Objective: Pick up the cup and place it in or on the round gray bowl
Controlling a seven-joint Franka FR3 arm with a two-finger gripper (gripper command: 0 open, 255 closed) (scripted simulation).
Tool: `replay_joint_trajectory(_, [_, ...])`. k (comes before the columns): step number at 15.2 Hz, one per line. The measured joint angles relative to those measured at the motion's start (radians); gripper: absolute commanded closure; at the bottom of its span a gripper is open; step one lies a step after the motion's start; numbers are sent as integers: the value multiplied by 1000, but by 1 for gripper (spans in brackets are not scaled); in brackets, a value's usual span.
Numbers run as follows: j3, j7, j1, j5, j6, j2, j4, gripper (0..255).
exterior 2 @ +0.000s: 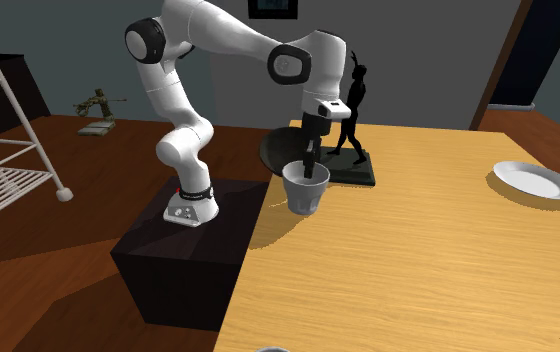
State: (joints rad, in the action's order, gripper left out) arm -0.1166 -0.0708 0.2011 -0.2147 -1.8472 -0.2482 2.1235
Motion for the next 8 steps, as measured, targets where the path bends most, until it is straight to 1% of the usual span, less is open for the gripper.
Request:
replay_joint_trajectory(3, [1,-2,0,1,22,-3,-10,255])
replay_joint_trajectory(8, [4,-12,-2,5,88,-9,-69,255])
